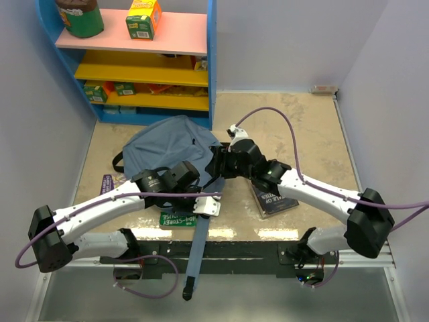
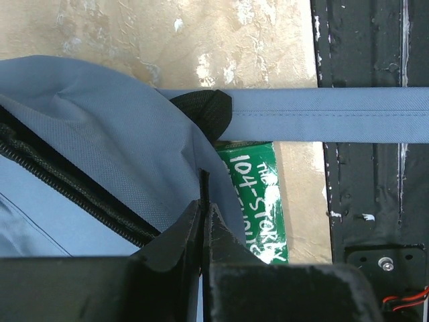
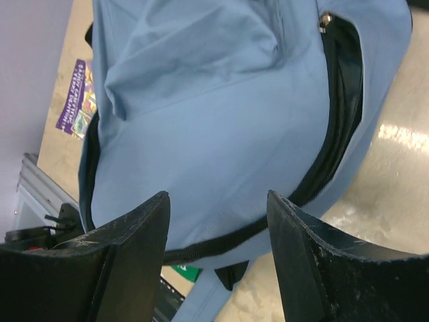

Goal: Pack the student bag
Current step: Unzip the student bag at the center of the board.

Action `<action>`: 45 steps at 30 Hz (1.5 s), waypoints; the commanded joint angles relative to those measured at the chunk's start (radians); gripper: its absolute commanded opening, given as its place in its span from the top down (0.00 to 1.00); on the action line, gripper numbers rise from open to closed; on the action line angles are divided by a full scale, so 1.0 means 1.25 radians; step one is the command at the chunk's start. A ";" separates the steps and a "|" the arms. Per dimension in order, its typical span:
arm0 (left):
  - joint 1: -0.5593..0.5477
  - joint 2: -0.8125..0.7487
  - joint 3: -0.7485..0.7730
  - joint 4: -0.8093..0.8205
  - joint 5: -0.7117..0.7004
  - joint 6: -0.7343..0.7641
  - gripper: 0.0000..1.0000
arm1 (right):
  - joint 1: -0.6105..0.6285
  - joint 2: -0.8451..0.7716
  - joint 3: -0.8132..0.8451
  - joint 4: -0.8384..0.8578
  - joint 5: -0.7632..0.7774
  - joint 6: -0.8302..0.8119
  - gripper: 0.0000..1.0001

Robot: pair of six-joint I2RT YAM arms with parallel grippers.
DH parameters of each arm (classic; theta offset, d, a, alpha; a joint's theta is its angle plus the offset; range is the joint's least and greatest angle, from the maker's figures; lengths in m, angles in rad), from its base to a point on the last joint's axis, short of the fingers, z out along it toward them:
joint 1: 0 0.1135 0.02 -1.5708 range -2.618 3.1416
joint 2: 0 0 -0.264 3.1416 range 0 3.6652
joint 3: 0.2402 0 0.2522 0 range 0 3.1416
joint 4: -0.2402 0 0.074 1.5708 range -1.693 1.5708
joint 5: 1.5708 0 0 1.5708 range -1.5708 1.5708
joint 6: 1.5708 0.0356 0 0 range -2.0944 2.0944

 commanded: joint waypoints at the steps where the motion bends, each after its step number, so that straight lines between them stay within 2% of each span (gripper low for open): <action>1: -0.006 0.000 0.037 0.004 0.013 -0.016 1.00 | 0.017 -0.047 -0.017 -0.046 0.003 0.046 0.37; 6: -0.006 0.008 0.043 0.005 0.016 -0.010 1.00 | 0.031 -0.080 -0.028 -0.099 0.015 0.040 0.37; 9: -0.007 0.019 0.050 0.008 0.012 -0.003 1.00 | 0.030 -0.057 -0.031 -0.094 0.008 0.032 0.37; 16: -0.006 0.046 0.093 0.006 0.011 -0.003 1.00 | 0.033 0.005 -0.048 -0.023 -0.026 0.054 0.39; 24: -0.006 0.059 0.111 0.012 0.027 -0.005 1.00 | 0.036 0.013 -0.082 0.016 0.006 0.075 0.41; 27: -0.006 0.070 0.123 0.015 0.033 -0.010 1.00 | 0.036 0.043 -0.086 0.073 0.008 0.100 0.50; 30: -0.007 0.078 0.130 0.016 0.032 -0.014 1.00 | 0.034 0.068 -0.073 0.097 0.020 0.102 0.80; 31: -0.006 0.078 0.131 0.016 0.029 -0.015 1.00 | 0.033 0.067 -0.062 0.095 0.035 0.096 0.96; 32: -0.007 0.077 0.130 0.017 0.028 -0.015 1.00 | 0.027 0.062 -0.053 0.087 0.050 0.089 1.00; 37: -0.007 0.077 0.129 0.004 0.021 -0.024 1.00 | -0.070 0.059 -0.016 0.080 0.060 0.021 1.00; 41: -0.006 0.069 0.117 -0.066 0.007 -0.021 1.00 | -0.164 0.086 0.007 0.062 0.083 -0.041 1.00; 45: -0.003 0.024 0.082 -0.109 -0.026 -0.019 1.00 | -0.188 0.133 0.031 0.068 0.104 -0.083 1.00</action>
